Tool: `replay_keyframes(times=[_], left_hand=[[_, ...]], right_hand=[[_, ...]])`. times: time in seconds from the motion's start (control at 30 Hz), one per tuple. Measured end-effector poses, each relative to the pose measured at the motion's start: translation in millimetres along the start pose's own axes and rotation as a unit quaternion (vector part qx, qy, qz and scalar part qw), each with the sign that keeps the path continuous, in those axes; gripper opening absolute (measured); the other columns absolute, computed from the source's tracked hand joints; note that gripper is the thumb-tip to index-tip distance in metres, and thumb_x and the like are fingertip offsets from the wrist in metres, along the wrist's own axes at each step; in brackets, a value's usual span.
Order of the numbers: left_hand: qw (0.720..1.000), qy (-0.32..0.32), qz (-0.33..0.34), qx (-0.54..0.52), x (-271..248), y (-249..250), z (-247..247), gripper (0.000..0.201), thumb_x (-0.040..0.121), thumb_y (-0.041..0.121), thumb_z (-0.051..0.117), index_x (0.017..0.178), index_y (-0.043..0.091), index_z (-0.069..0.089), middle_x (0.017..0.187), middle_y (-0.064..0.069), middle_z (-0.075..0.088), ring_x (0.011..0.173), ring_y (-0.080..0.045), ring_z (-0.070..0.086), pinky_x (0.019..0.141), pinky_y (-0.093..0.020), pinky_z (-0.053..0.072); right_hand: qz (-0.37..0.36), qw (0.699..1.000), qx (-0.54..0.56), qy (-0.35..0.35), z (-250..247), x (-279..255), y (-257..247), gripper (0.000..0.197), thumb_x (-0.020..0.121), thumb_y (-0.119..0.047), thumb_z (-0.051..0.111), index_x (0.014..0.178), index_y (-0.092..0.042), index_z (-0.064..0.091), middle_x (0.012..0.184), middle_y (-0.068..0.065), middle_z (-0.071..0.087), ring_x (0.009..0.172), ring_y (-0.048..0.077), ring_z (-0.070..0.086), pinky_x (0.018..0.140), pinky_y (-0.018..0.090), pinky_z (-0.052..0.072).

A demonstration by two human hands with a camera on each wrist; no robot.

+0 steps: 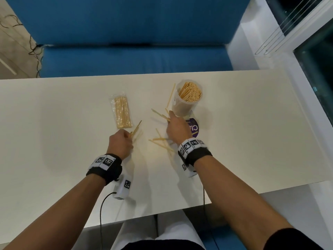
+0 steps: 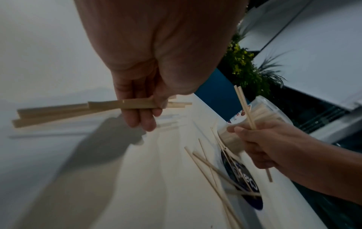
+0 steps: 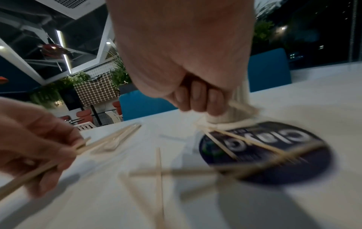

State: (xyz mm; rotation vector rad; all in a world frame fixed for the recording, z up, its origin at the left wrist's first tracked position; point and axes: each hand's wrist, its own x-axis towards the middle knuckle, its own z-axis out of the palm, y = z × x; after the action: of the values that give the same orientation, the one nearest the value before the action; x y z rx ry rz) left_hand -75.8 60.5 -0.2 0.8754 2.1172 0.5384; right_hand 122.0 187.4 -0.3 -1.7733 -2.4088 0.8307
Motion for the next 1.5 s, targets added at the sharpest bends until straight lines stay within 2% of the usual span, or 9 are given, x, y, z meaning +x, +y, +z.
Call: replay_keyframes(times=[0.1, 0.3, 0.47, 0.6, 0.83, 0.93, 1.07, 1.17, 1.5], left_hand=[[1.0, -0.012, -0.008, -0.022, 5, 4, -4, 0.022, 0.088, -0.002, 0.063, 0.093, 0.018, 0.055, 0.097, -0.013, 0.07, 0.084, -0.032, 0.071, 0.074, -0.042, 0.06], [1.0, -0.006, -0.018, -0.019, 6, 4, -10, 0.025, 0.098, 0.001, 0.043, 0.123, 0.005, 0.048, 0.103, -0.01, 0.068, 0.079, -0.021, 0.059, 0.056, -0.024, 0.039], [0.999, -0.02, -0.025, -0.023, 3, 2, -15, 0.034, 0.097, 0.005, 0.041, 0.126, 0.003, 0.057, 0.113, -0.009, 0.06, 0.081, -0.018, 0.052, 0.066, -0.025, 0.036], [0.998, -0.034, -0.045, -0.023, 3, 10, -6, 0.026, 0.102, 0.024, 0.044, 0.107, 0.003, 0.058, 0.107, -0.016, 0.064, 0.091, -0.03, 0.057, 0.067, -0.031, 0.038], [0.993, -0.081, -0.058, -0.058, 0, 27, 13, 0.032, 0.098, 0.023, 0.043, 0.111, 0.008, 0.068, 0.122, -0.014, 0.066, 0.114, -0.038, 0.059, 0.101, -0.046, 0.049], [0.985, -0.092, -0.097, -0.108, 9, 13, 26, 0.039, 0.082, 0.032, 0.044, 0.103, 0.005, 0.065, 0.099, -0.023, 0.069, 0.09, -0.044, 0.066, 0.087, -0.052, 0.056], [0.97, -0.122, -0.127, -0.165, -6, 26, 25, 0.025, 0.099, 0.014, 0.046, 0.082, 0.0, 0.059, 0.064, -0.019, 0.055, 0.054, -0.027, 0.051, 0.059, -0.039, 0.044], [0.954, -0.152, -0.144, -0.213, -15, 35, 28, 0.02, 0.102, -0.001, 0.035, 0.111, -0.005, 0.053, 0.079, -0.02, 0.064, 0.062, -0.031, 0.063, 0.05, -0.036, 0.051], [0.892, -0.163, -0.233, -0.35, -27, 54, 38, 0.035, 0.106, -0.005, 0.032, 0.137, -0.021, 0.036, 0.123, -0.038, 0.058, 0.105, -0.048, 0.065, 0.089, -0.051, 0.056]], right_hand=[[0.018, 0.998, -0.043, -0.04, 3, 34, -15, 0.069, 0.1, -0.007, 0.047, 0.162, -0.009, 0.016, 0.115, 0.017, 0.066, 0.095, 0.036, 0.067, 0.07, 0.04, 0.05], [0.039, 0.985, -0.142, -0.087, 11, 49, -24, 0.07, 0.101, -0.011, 0.043, 0.165, -0.01, 0.013, 0.126, 0.017, 0.064, 0.104, 0.036, 0.067, 0.069, 0.039, 0.049], [-0.041, 0.979, -0.155, -0.129, 13, -8, -13, 0.052, 0.097, -0.012, 0.047, 0.148, -0.021, 0.047, 0.108, 0.015, 0.069, 0.099, 0.038, 0.067, 0.069, 0.038, 0.044], [0.028, 0.998, -0.007, -0.061, 6, -27, 12, 0.025, 0.096, -0.011, 0.048, 0.113, -0.016, 0.065, 0.1, 0.013, 0.07, 0.097, 0.037, 0.065, 0.069, 0.036, 0.043], [0.095, 0.995, 0.006, -0.039, 1, -14, 23, 0.056, 0.092, 0.001, 0.05, 0.147, -0.006, 0.042, 0.131, 0.021, 0.058, 0.12, 0.038, 0.059, 0.093, 0.043, 0.051], [0.044, 0.998, -0.009, -0.043, 18, -32, 19, 0.053, 0.09, 0.005, 0.051, 0.142, -0.004, 0.046, 0.133, 0.016, 0.055, 0.121, 0.032, 0.055, 0.103, 0.04, 0.049], [0.025, 0.999, 0.042, -0.009, 17, -37, 17, 0.042, 0.098, 0.0, 0.051, 0.141, -0.003, 0.05, 0.138, 0.017, 0.051, 0.126, 0.032, 0.049, 0.106, 0.039, 0.042], [0.006, 0.999, 0.032, -0.003, 7, -37, 17, 0.04, 0.101, -0.01, 0.054, 0.14, -0.003, 0.051, 0.139, 0.017, 0.049, 0.129, 0.034, 0.046, 0.108, 0.04, 0.04], [0.036, 0.999, -0.004, -0.021, 2, -20, 36, 0.04, 0.093, 0.003, 0.057, 0.132, -0.003, 0.061, 0.136, 0.017, 0.049, 0.13, 0.033, 0.043, 0.11, 0.036, 0.039]])
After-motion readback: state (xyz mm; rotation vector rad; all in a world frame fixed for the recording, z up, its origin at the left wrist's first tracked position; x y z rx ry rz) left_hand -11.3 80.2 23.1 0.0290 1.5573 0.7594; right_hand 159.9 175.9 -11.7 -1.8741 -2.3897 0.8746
